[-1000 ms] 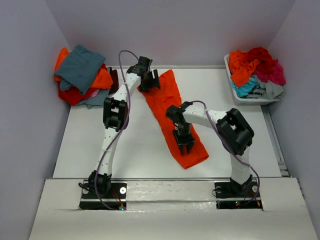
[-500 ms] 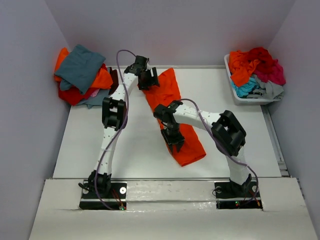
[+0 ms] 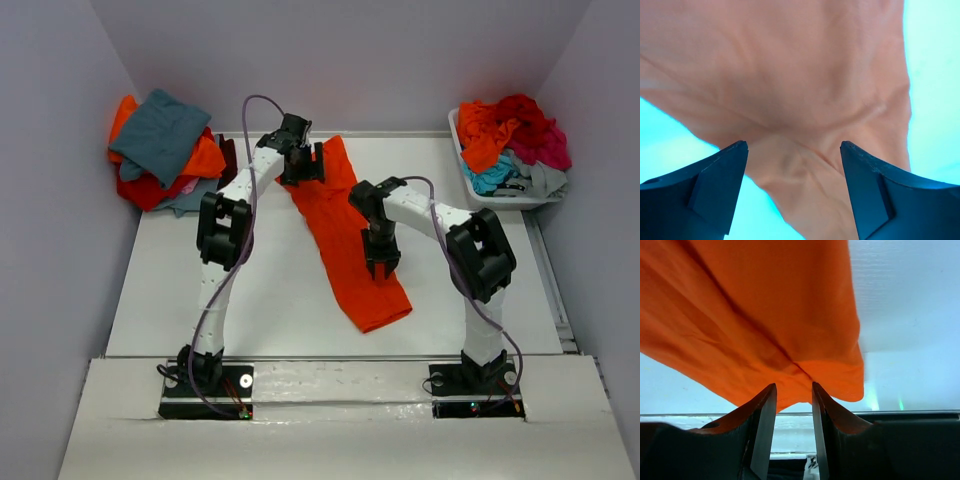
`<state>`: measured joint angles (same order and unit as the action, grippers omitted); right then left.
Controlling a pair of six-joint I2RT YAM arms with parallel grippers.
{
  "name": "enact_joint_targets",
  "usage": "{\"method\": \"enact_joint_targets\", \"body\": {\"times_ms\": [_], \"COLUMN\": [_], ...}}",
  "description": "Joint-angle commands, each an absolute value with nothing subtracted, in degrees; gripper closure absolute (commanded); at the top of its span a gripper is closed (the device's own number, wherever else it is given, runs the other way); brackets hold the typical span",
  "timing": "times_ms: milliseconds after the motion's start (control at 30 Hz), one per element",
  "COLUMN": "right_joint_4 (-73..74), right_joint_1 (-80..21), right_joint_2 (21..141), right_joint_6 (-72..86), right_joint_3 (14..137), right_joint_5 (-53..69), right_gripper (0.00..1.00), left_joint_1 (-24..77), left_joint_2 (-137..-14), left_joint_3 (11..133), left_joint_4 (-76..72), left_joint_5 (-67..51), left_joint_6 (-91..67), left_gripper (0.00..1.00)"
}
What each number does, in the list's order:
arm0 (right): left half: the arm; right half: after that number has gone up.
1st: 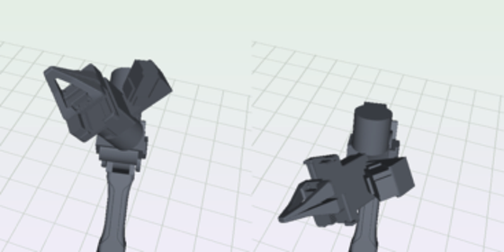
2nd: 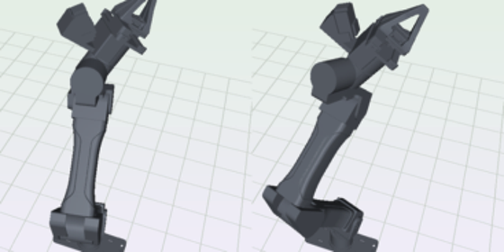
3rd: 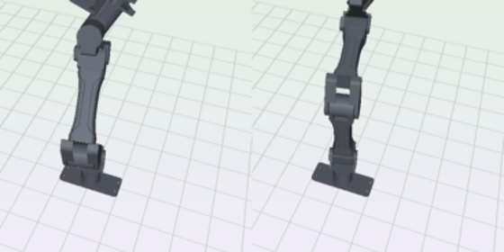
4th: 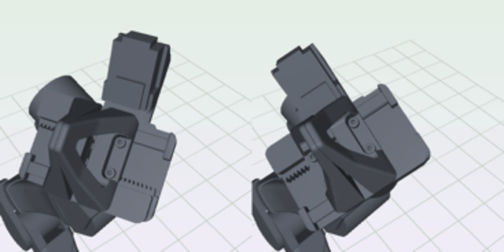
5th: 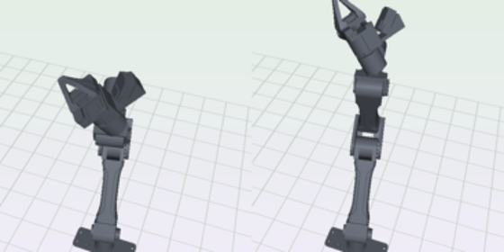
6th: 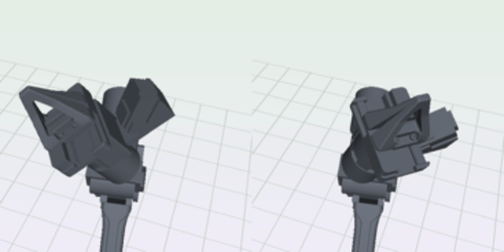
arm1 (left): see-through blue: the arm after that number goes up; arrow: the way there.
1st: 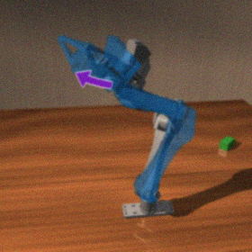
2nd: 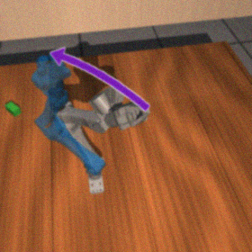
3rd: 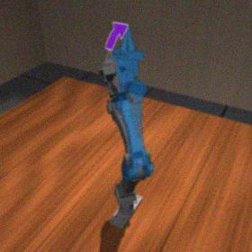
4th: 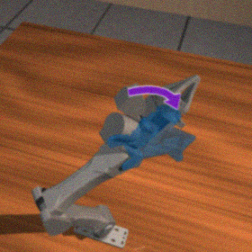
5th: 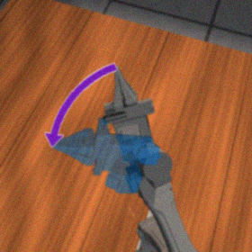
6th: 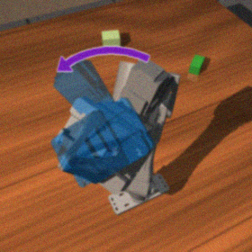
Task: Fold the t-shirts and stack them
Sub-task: Rotate the tshirt 85 degrees
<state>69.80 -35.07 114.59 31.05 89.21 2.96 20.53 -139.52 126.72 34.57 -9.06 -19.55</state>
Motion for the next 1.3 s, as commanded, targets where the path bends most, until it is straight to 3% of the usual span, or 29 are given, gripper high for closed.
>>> {"method": "enact_joint_targets", "body": {"times_ms": [0, 367, 933, 1267], "right_joint_4": [68.0, 63.8, 62.5, 62.4], "right_joint_1": [-34.7, -33.6, -32.3, -32.3], "right_joint_2": [113.7, 113.8, 113.7, 113.9], "right_joint_6": [29.3, 28.6, 26.7, 24.9], "right_joint_3": [89.0, 81.4, 77.0, 75.2], "right_joint_5": [1.7, 2.7, 3.0, 6.2], "right_gripper": [0.60, 0.60, 0.59, 0.60], "left_joint_1": [21.8, 23.6, 24.7, 24.7], "left_joint_2": [-128.2, -128.0, -139.9, -143.6], "left_joint_3": [125.2, 120.6, 126.4, 128.1], "left_joint_4": [35.8, 39.4, 41.8, 44.7], "left_joint_5": [-6.8, -9.2, -10.5, -5.0], "left_joint_6": [-18.4, -20.1, -19.2, -18.6], "left_gripper": [0.13, 0.13, 0.13, 0.13]}}
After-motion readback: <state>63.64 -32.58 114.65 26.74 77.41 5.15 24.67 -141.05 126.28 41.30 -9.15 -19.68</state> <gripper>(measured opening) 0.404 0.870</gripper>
